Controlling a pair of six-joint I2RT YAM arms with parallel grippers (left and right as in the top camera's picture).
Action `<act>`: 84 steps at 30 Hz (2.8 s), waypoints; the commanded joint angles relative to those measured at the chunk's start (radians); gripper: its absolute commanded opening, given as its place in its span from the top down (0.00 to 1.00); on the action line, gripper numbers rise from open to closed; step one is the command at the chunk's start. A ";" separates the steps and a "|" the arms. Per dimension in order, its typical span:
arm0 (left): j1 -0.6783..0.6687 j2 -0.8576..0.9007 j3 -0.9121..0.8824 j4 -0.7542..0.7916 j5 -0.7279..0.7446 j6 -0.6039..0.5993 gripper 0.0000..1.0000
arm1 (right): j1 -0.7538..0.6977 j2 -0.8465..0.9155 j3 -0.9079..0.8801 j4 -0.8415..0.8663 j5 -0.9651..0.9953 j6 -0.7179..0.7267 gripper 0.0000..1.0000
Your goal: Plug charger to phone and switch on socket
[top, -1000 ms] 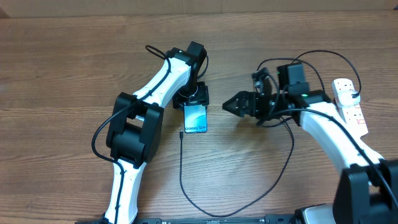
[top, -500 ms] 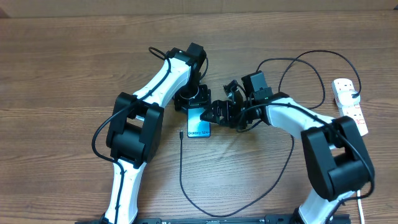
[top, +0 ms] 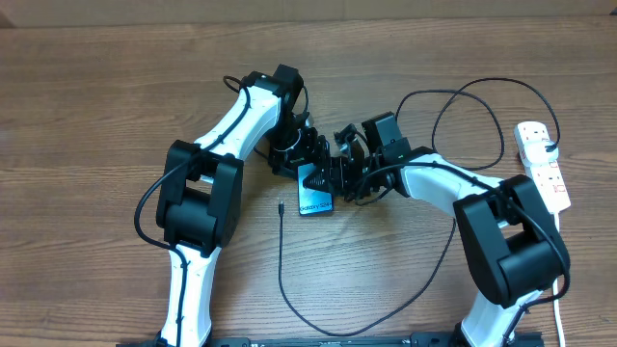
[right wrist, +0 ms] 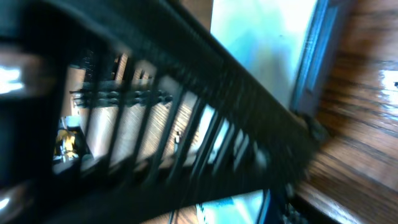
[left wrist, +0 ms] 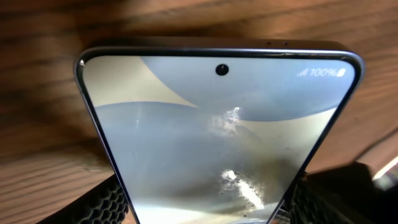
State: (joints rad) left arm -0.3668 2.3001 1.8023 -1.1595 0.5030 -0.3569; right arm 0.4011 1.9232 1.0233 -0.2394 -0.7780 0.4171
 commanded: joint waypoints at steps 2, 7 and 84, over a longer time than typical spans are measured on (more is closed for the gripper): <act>0.000 -0.021 -0.004 -0.003 0.100 0.045 0.31 | 0.012 0.021 -0.005 0.015 0.017 0.032 0.56; 0.000 -0.021 -0.004 0.004 0.100 0.043 0.30 | 0.020 0.021 -0.005 0.031 0.018 0.032 0.88; 0.248 -0.028 0.002 0.101 -0.121 0.222 0.00 | 0.021 -0.075 0.239 -0.737 0.658 -0.143 0.92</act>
State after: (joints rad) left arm -0.1116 2.2868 1.8015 -1.0729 0.4065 -0.1532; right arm 0.4206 1.8648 1.2778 -0.9970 -0.1238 0.2882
